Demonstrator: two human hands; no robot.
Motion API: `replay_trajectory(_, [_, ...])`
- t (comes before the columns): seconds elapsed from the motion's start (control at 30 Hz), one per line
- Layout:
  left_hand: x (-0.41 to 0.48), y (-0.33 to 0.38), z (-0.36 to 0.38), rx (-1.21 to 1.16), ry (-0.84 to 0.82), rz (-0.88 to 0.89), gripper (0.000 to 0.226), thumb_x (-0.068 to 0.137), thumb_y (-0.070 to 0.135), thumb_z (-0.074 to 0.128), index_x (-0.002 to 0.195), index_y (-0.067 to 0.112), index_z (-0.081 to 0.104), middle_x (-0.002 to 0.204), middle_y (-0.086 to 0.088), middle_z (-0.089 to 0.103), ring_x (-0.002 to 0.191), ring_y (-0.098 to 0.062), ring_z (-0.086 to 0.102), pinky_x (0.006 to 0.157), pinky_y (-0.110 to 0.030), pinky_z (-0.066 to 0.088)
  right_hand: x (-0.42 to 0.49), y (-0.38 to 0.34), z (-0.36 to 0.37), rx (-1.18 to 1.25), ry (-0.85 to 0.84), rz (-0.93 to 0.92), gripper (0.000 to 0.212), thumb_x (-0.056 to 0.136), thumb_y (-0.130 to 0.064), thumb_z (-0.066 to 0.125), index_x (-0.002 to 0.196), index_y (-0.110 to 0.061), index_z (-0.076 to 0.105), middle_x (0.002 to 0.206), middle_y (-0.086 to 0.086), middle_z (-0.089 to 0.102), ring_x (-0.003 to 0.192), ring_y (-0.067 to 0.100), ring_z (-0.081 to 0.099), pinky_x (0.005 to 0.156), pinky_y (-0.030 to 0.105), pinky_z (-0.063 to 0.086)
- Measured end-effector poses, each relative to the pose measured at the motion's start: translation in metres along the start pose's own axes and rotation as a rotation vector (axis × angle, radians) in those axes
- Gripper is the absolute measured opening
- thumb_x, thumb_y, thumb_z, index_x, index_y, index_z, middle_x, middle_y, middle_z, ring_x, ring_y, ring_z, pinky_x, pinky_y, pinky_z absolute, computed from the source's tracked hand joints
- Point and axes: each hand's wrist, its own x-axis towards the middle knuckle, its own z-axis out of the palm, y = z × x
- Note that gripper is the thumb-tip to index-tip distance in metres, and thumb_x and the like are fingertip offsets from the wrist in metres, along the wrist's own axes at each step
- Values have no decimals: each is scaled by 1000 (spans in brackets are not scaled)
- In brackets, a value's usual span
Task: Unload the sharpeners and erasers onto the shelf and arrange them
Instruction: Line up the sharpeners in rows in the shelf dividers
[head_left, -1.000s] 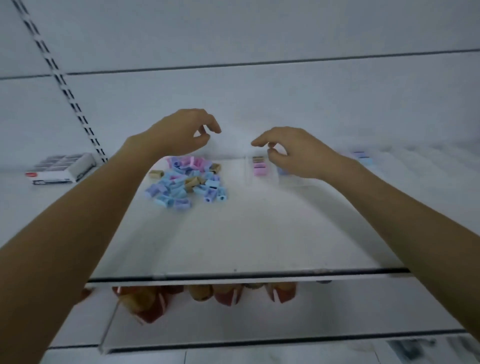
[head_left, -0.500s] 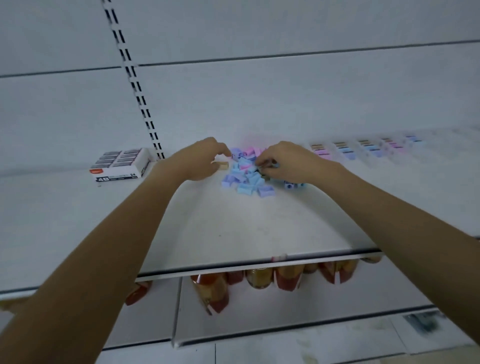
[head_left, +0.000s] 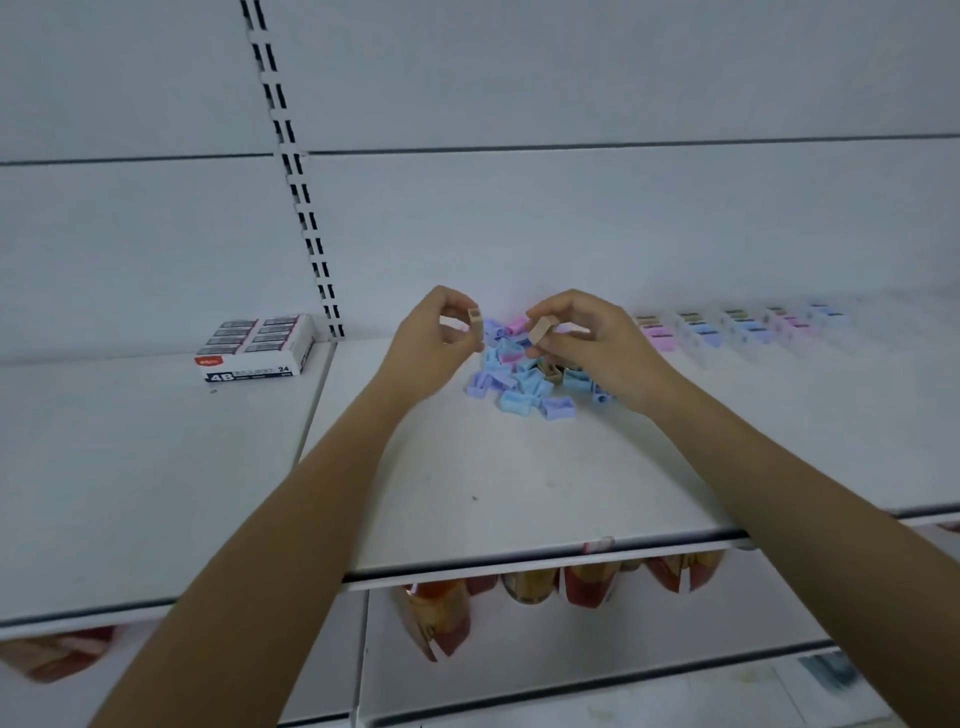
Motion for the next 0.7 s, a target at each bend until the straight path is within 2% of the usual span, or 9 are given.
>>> replay_trajectory(0.07, [-7,6,3,-158,-12,-36,17,89,8,57,89,22,47,93,-2,56,61,-2,65,65,-16,51,-1,-1,4,131,4,33,20,88,5,53,94,-13,59,96,7,64,70,10,67,67,17,52])
replay_trajectory(0.13, [-12,11,5,-267,-37,-35,16,90,9,57,97,20,48,91,-4,57,64,-3,65,67,-15,53,-1,0,9,187,10,61,24,87,8,51,94,-14,59,97,4,65,72,9,67,70,19,53])
replay_trajectory(0.2, [-13,13,6,-321,-72,-35,20,87,3,58,99,19,52,93,-5,59,78,-14,65,76,-23,56,-2,2,11,131,31,68,24,85,6,54,98,-14,59,99,2,65,77,9,65,74,22,52])
replay_trajectory(0.27, [-13,14,7,-342,-98,-47,26,83,-2,61,92,21,55,98,-7,60,93,-23,62,84,-32,55,-4,2,11,78,68,68,20,84,0,59,99,-14,60,96,3,64,79,11,64,73,23,52])
replay_trajectory(0.33, [-13,15,7,-388,-114,-47,29,80,-6,63,87,20,54,100,-7,61,98,-23,60,87,-35,53,-7,1,9,91,100,51,18,86,-1,58,94,-16,59,88,1,63,75,8,65,72,21,52])
replay_trajectory(0.5, [-13,18,13,-476,-144,-34,28,80,-11,60,84,15,50,97,1,66,88,-12,64,76,-24,54,-16,1,-4,24,133,-8,27,83,4,60,90,-22,57,91,-3,61,81,10,63,80,28,51])
replay_trajectory(0.63, [-18,33,24,-478,-177,1,27,80,-10,61,86,13,48,97,2,64,77,-2,65,72,-17,53,-31,0,-26,5,169,-39,29,81,9,60,86,-20,54,86,1,61,76,5,59,75,19,49])
replay_trajectory(0.7, [-18,45,35,-475,-192,35,27,80,-10,61,87,12,47,96,1,64,75,-2,65,70,-16,51,-42,1,-39,3,179,-40,33,81,12,58,89,-20,52,87,2,59,73,1,60,72,16,49])
